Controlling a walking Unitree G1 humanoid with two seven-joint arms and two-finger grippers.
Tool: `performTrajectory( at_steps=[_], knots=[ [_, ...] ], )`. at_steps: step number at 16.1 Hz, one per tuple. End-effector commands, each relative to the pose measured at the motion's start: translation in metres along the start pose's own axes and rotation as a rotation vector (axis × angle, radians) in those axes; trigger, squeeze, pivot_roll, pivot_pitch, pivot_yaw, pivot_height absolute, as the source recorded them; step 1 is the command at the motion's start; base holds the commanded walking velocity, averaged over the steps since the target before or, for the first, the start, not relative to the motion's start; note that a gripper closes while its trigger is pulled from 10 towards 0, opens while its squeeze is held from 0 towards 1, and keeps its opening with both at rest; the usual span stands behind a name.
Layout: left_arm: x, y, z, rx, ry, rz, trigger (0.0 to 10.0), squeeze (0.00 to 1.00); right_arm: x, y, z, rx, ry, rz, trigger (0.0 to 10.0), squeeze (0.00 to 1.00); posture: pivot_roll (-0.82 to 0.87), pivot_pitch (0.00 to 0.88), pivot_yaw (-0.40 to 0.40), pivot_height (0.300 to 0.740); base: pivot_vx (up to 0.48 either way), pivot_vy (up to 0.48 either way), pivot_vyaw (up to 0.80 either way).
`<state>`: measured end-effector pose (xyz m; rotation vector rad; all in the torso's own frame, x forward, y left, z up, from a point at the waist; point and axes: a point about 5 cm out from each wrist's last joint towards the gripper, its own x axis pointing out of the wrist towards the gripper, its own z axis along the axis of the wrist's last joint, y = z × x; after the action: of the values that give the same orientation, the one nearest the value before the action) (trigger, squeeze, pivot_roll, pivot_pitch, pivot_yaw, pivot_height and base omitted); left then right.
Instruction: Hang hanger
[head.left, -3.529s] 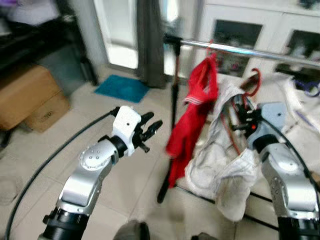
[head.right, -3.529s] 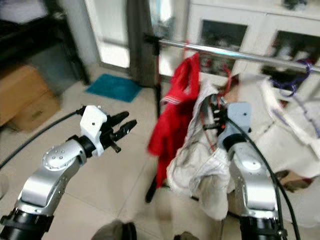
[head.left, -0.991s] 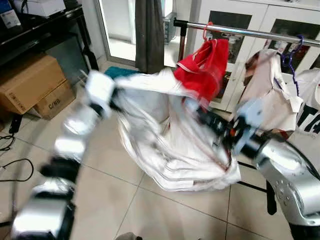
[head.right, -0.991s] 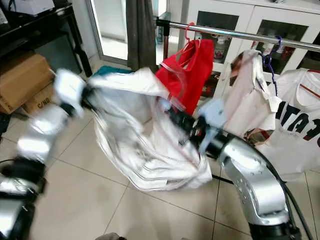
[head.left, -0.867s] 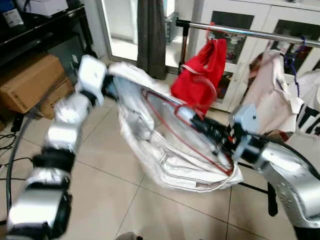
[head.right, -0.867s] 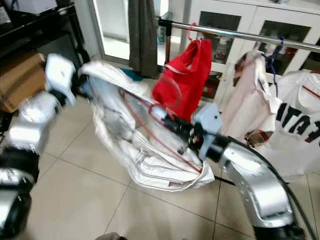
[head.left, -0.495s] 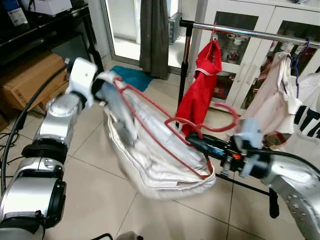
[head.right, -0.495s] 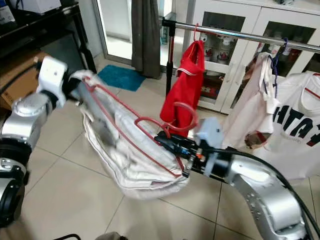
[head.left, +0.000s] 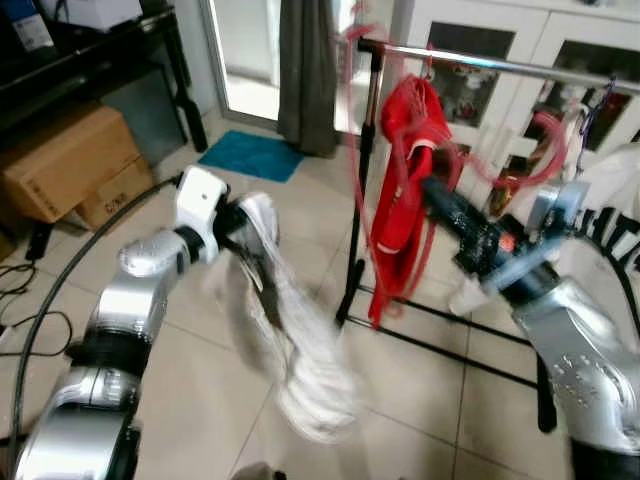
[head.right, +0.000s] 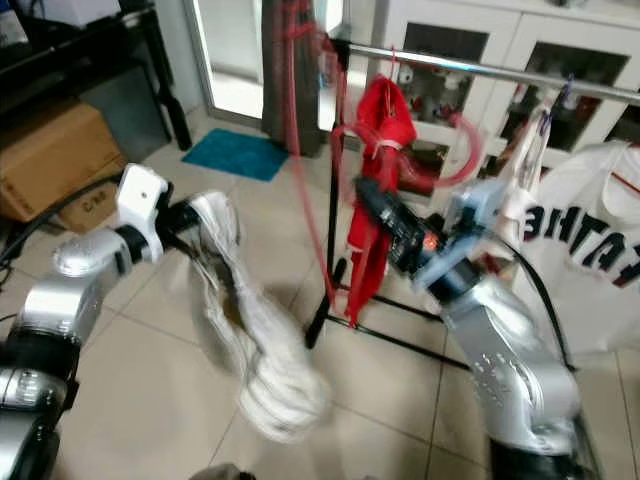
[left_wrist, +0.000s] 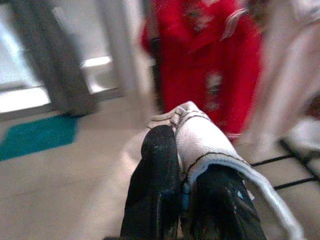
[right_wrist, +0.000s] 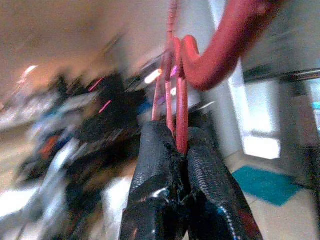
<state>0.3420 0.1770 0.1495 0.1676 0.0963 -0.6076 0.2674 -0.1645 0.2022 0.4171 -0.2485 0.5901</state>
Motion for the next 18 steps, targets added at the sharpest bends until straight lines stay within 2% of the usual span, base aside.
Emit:
performTrajectory(
  at_steps=[1, 2, 3, 4, 5, 6, 7, 9, 10, 11, 13, 14, 16, 17, 18],
  knots=[
    [0.003, -0.017, 0.035, 0.024, -0.141, -0.086, 0.0, 0.0, 0.001, -0.01, 0.005, 0.019, -0.055, -0.107, 0.0, 0.0, -0.04, 0.0, 0.025, 0.74, 0.0, 0.0, 0.0],
    [0.003, -0.038, 0.04, -0.005, -0.186, -0.12, 0.0, 0.0, 0.0, -0.018, 0.002, -0.046, -0.025, -0.207, 0.0, 0.0, -0.04, 0.0, 0.019, 0.74, 0.0, 0.0, 0.0],
    [0.003, -0.051, 0.041, -0.025, -0.208, -0.127, 0.0, 0.0, -0.002, -0.022, -0.002, -0.1, 0.014, -0.265, 1.5, 0.0, -0.04, 0.0, 0.017, 0.74, 0.0, 0.0, 0.0],
    [0.003, -0.057, 0.04, -0.036, -0.216, -0.118, 0.0, 0.0, -0.003, -0.024, -0.006, -0.143, 0.06, -0.306, 10.0, 0.0, -0.04, 0.0, 0.015, 0.74, 0.0, 0.0, 0.0],
    [0.006, -0.068, 0.029, -0.062, -0.201, -0.059, 4.9, 0.0, -0.004, -0.02, -0.012, -0.193, 0.106, -0.307, 10.0, 0.0, -0.05, 0.0, 0.012, 0.74, 0.0, 0.0, 0.0],
    [0.005, -0.076, 0.016, -0.046, -0.149, -0.04, 8.9, 0.0, -0.005, -0.016, -0.021, -0.22, 0.157, -0.326, 10.0, 0.0, -0.05, 0.005, 0.012, 0.74, 0.0, 0.0, 0.0],
    [0.001, -0.08, 0.008, -0.039, -0.114, -0.032, 10.0, 0.0, -0.006, -0.016, -0.025, -0.223, 0.153, -0.375, 10.0, 0.0, -0.06, 0.006, 0.011, 0.74, 0.0, 0.0, 0.0],
    [-0.004, -0.077, 0.001, -0.03, -0.075, -0.002, 10.0, 0.0, -0.01, -0.021, -0.031, -0.246, 0.163, -0.458, 10.0, 0.0, -0.06, 0.006, 0.011, 0.74, 0.0, 0.0, -0.8],
    [-0.011, -0.067, -0.001, -0.046, -0.06, 0.056, 10.0, 0.0, -0.016, -0.025, -0.038, -0.283, 0.212, -0.472, 10.0, 0.0, -0.06, 0.01, 0.007, 0.74, 0.0, 0.0, -0.8],
    [-0.012, -0.064, 0.0, -0.048, -0.06, 0.072, 10.0, 0.0, -0.017, -0.025, -0.038, -0.286, 0.21, -0.478, 10.0, 0.0, -0.06, 0.008, 0.006, 0.74, 0.0, 0.0, -0.8],
    [-0.017, -0.052, -0.001, -0.038, -0.046, 0.142, 10.0, 0.0, -0.024, -0.035, -0.038, -0.237, 0.211, -0.582, 10.0, 0.0, -0.06, 0.005, 0.006, 0.74, 0.0, 0.0, -0.8],
    [-0.019, -0.047, 0.0, -0.033, -0.047, 0.169, 10.0, 0.0, -0.026, -0.039, -0.037, -0.186, 0.168, -0.626, 10.0, 0.0, -0.05, 0.004, 0.003, 0.74, 0.0, 0.0, -0.8],
    [-0.022, -0.042, 0.0, -0.033, -0.044, 0.196, 10.0, 0.0, -0.024, -0.038, -0.039, -0.153, 0.161, -0.635, 10.0, 0.0, -0.05, 0.003, 0.001, 0.74, 0.0, 0.0, -0.8],
    [-0.023, -0.041, 0.001, -0.036, -0.044, 0.205, 10.0, 0.0, -0.023, -0.038, -0.039, -0.167, 0.17, -0.642, 10.0, 0.0, -0.05, 0.001, -0.001, 0.74, 0.0, 0.0, -0.8],
    [-0.024, -0.039, 0.001, -0.046, -0.045, 0.224, 10.0, 0.0, -0.022, -0.038, -0.04, -0.233, 0.185, -0.646, 10.0, 0.0, -0.05, 0.001, -0.001, 0.74, 0.0, 0.0, -0.8]
  ],
)
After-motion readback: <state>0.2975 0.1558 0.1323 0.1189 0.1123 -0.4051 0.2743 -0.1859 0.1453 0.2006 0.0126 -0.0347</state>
